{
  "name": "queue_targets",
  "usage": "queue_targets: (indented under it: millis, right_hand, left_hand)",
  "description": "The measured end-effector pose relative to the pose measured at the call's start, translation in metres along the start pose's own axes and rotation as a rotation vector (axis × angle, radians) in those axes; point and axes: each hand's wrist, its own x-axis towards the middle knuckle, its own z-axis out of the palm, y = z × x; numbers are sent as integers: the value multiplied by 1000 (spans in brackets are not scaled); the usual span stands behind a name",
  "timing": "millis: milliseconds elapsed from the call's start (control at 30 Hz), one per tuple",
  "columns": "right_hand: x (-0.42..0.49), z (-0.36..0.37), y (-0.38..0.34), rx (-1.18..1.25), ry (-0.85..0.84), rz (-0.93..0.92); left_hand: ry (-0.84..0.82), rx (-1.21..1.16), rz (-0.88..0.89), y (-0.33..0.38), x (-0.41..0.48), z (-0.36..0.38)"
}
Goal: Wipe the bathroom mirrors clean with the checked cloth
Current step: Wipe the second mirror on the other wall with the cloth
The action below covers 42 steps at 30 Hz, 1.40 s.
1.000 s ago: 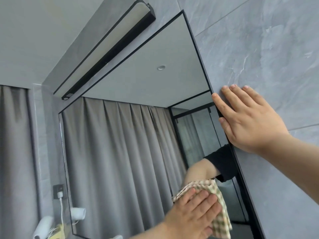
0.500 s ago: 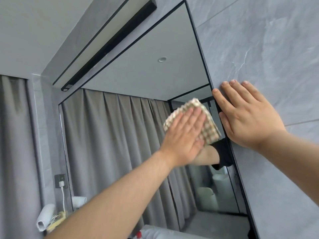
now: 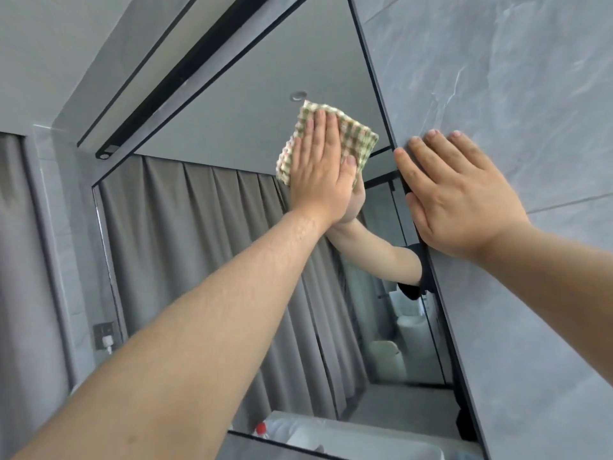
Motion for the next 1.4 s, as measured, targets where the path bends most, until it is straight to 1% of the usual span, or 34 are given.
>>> queue_targets:
  millis: [200,400,500,600,667,733,833,933,1000,1133,1233,1400]
  right_hand:
    - [-27,0,-14,45,-37,52]
    - [-35,-2,-19,91,-70,76]
    - [-36,-4,-17,105,-96,77]
    - [-35,-7,-19,124,-111,87]
    - [-35,-7,-19,135,-106,80]
    - [-36,-8,-19,151,-95,65]
    - [-36,-8,-20,153,-68,66]
    - [-37,-6,-21,144,-58,65]
    - [-36,-7,-19,136,-66,55]
    - [-38,-5,-20,136,-45,58]
    - [-37,-4,-20,131,-52,52]
    - [-36,-6,-21,133,-104,68]
  left_hand:
    - [-39,-85,-110,14,-112,25]
    - [-151,-127,-219,57,-253,55]
    - [-198,-175,-354,80,-304,62]
    - [-225,-194,-471,98,-331,64]
    - [-239,-197,-494,104,-336,64]
    - [-263,-217,-476,101,-329,58]
    - [-261,-234,-446,86,-288,43]
    - [-215,-211,-409,68,-218,34]
    - [-159,-176,-371,55,-188,34]
    - [-68,-136,-318,33,-184,45]
    - [-16,-182,-401,29,-186,47]
    - [10,-217,-667,-8,-201,51]
